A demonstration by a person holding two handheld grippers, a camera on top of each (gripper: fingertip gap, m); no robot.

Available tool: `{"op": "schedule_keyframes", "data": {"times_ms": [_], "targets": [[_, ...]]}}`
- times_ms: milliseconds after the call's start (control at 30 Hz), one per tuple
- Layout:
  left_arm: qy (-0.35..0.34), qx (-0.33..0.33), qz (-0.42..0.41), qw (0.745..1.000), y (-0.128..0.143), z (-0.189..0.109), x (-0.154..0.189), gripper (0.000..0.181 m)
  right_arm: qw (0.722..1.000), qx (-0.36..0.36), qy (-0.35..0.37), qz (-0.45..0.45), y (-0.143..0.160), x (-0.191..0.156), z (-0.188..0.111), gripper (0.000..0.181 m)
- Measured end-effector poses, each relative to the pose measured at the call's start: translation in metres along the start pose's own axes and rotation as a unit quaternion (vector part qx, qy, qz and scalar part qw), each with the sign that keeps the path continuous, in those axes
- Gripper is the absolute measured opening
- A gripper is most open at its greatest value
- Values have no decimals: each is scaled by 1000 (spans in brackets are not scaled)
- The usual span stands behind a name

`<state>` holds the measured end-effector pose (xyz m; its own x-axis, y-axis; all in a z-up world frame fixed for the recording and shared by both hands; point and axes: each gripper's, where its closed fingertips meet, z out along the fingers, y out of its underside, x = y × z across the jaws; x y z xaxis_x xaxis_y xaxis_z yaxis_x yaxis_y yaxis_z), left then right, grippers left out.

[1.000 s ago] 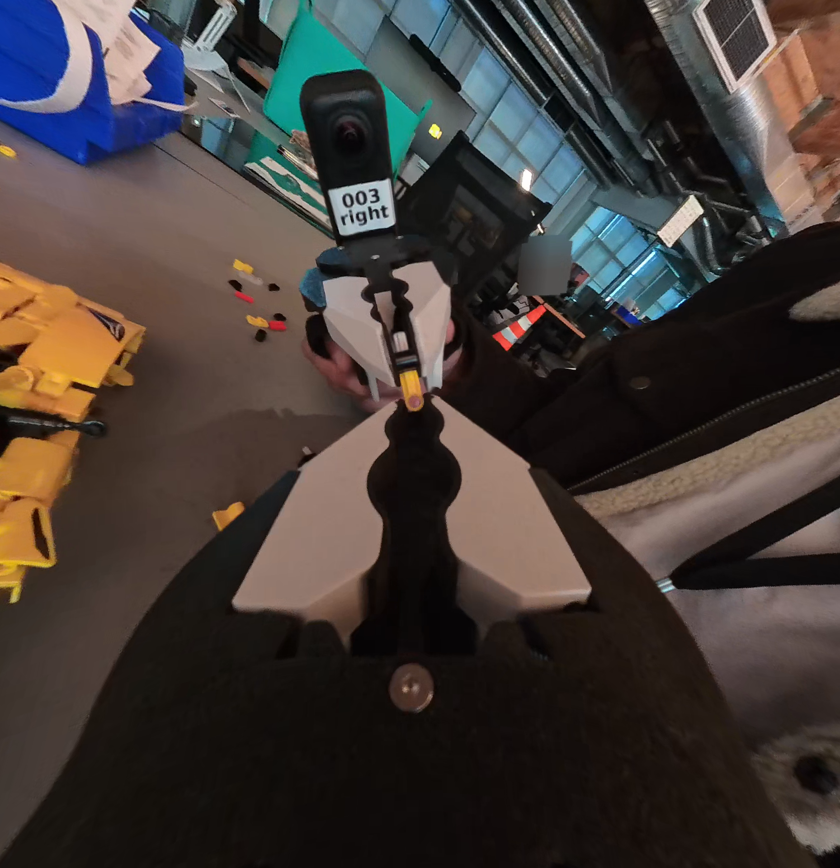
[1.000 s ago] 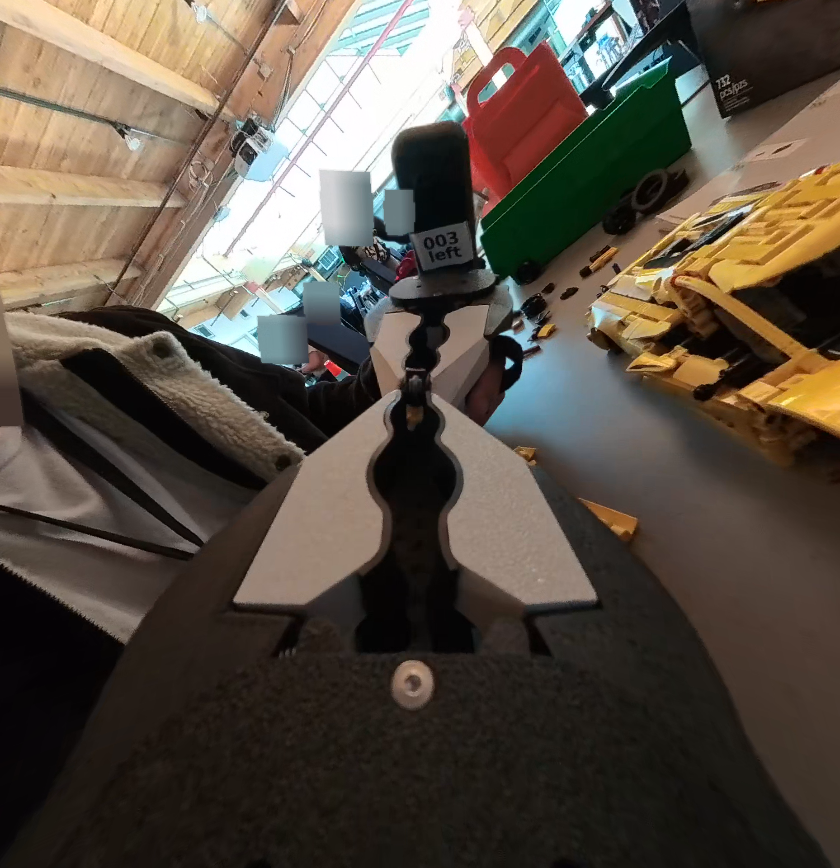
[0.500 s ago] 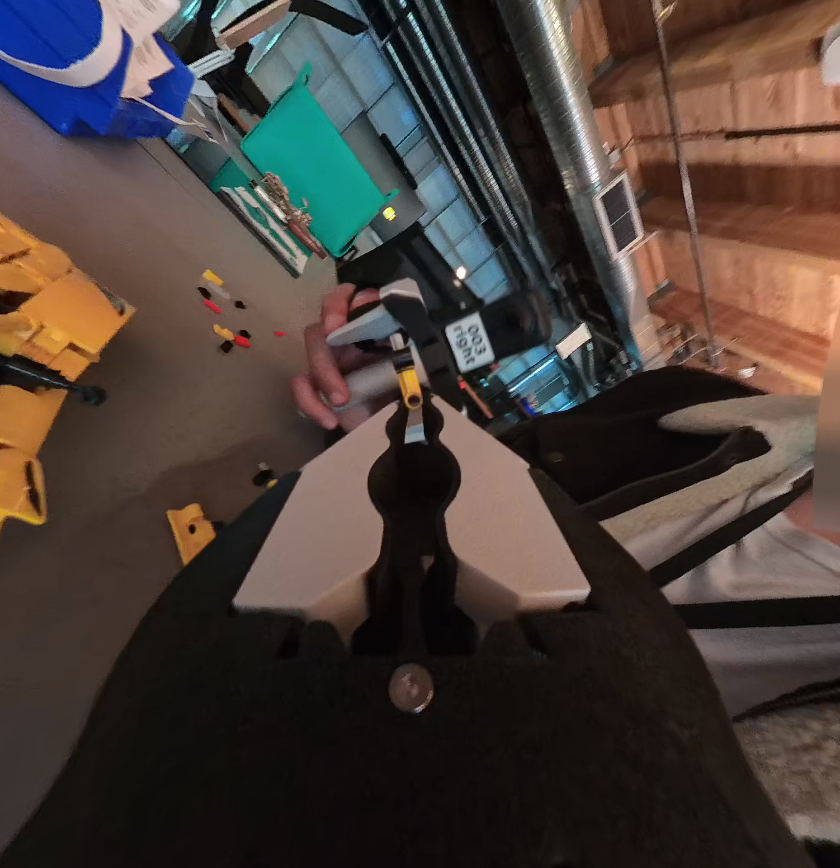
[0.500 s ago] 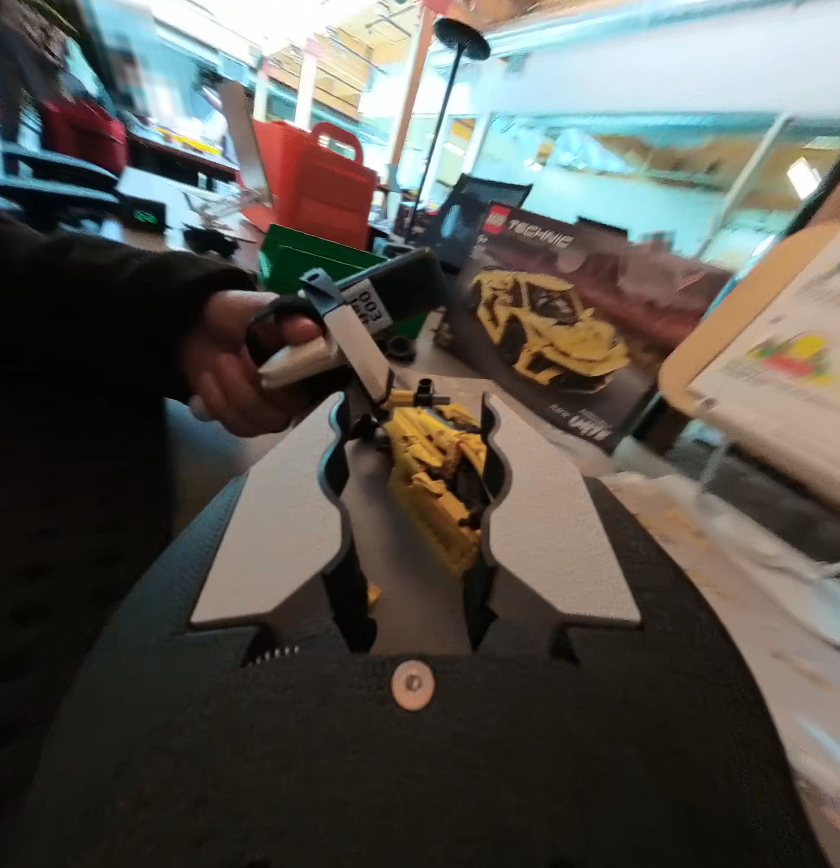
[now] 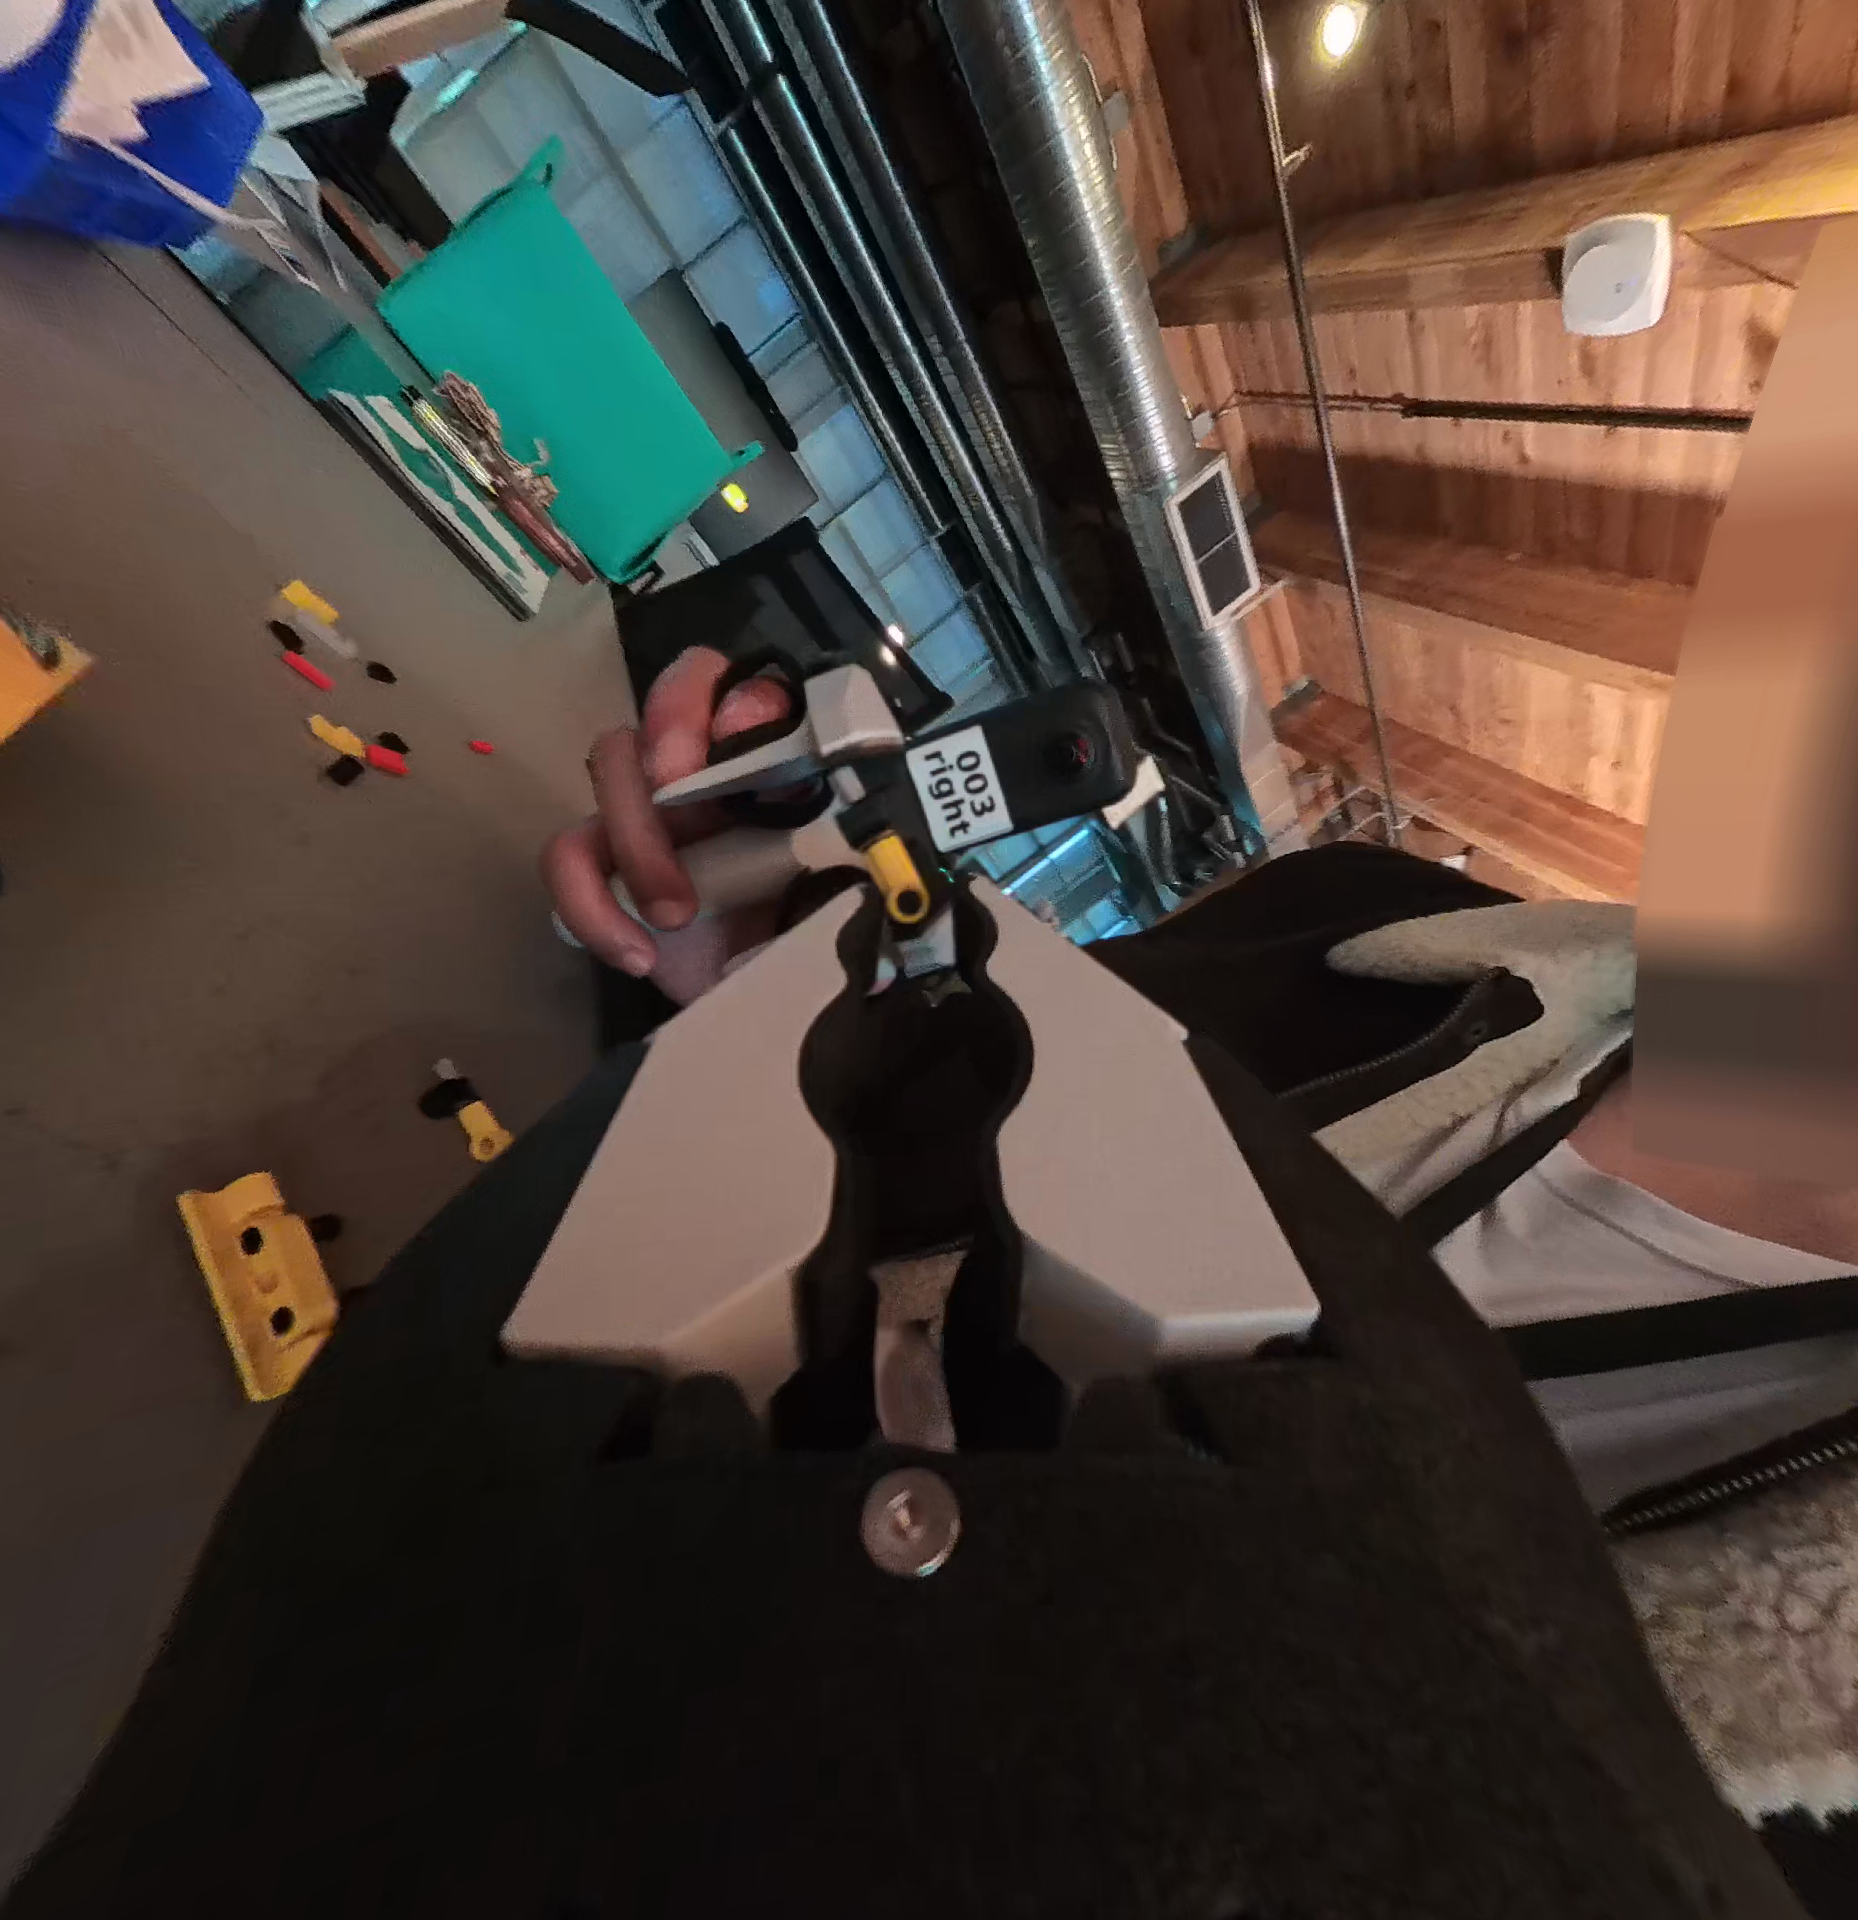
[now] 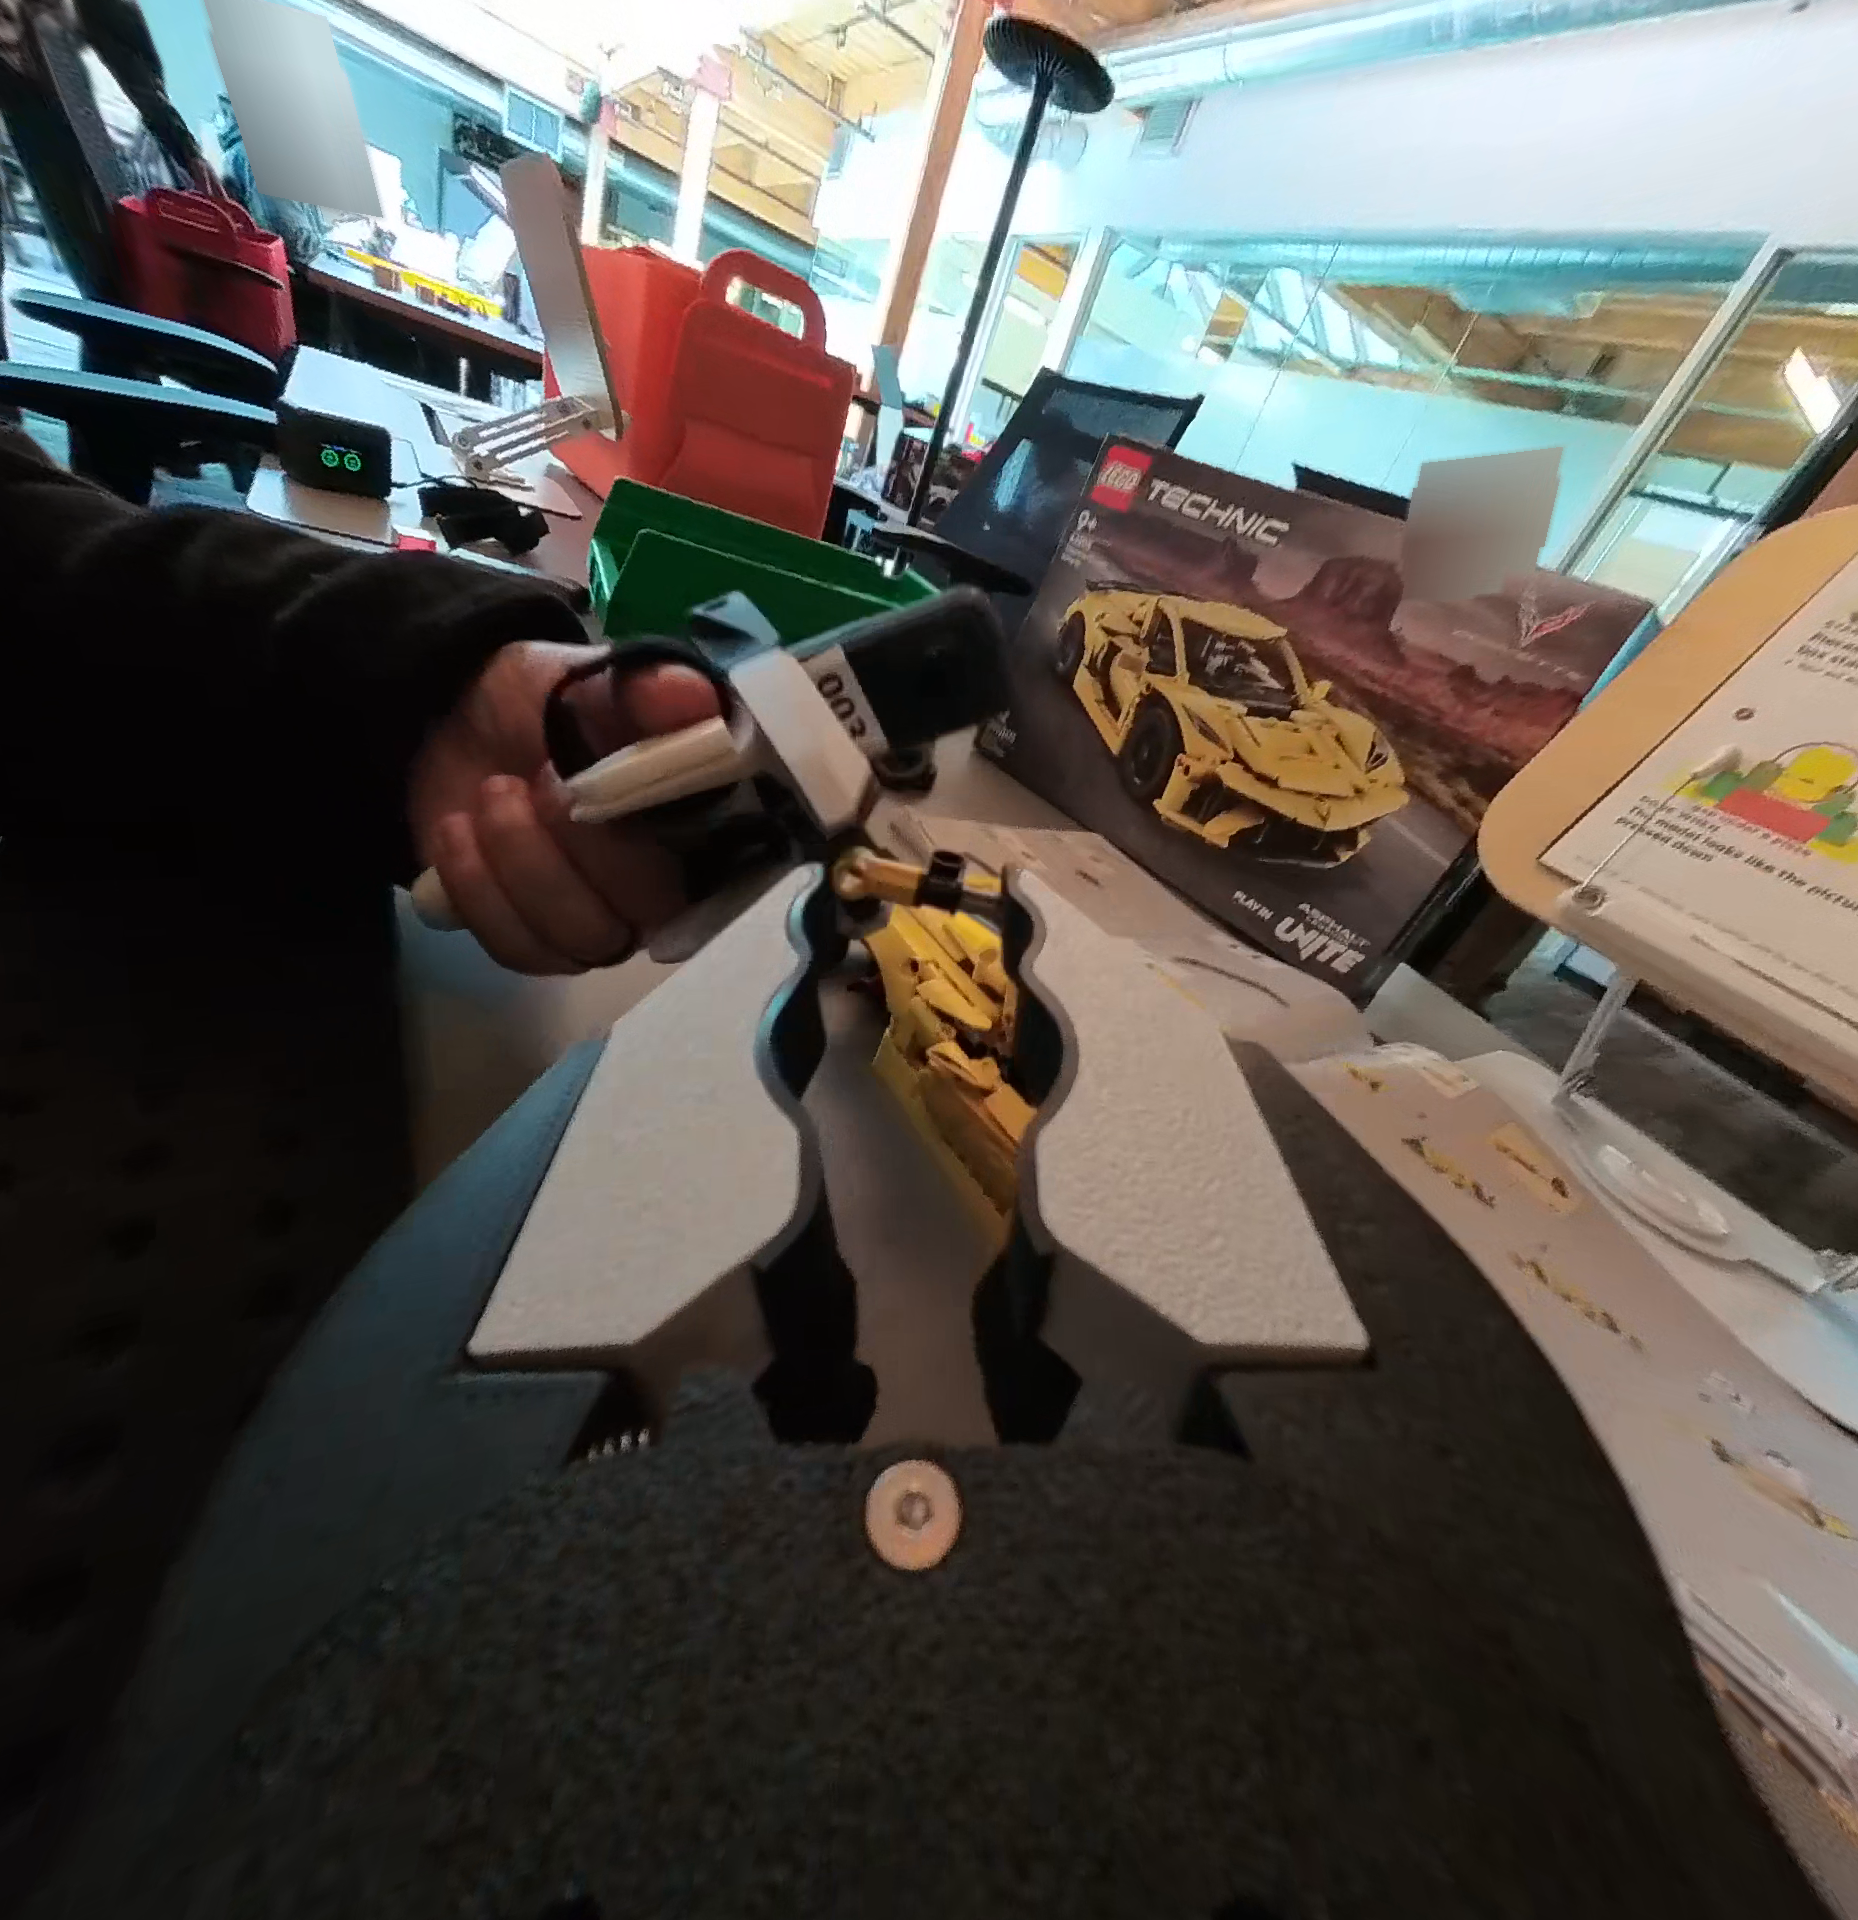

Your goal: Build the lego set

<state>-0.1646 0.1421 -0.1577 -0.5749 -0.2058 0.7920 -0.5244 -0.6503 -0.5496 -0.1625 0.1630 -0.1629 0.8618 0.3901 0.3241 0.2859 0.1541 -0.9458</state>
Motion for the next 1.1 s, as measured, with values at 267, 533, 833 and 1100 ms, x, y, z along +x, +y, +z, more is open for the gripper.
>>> {"op": "schedule_keyframes", "data": {"times_ms": [267, 533, 833, 1100], "targets": [[-29, 0, 19, 999, -3, -6, -8, 6, 1000, -15, -14, -14, 4, -4, 1, 31], [8, -11, 1, 1000, 2, -3, 1, 7, 999, 10, -41, 19, -4, -9, -2, 31], [-50, -11, 64, 997, 0, -6, -8, 5, 997, -10, -34, 61, 5, -6, 1, 33], [-33, -1, 38, 999, -2, -6, -6, 5, 999, -10, -18, 37, 5, -3, 1, 33]]}}
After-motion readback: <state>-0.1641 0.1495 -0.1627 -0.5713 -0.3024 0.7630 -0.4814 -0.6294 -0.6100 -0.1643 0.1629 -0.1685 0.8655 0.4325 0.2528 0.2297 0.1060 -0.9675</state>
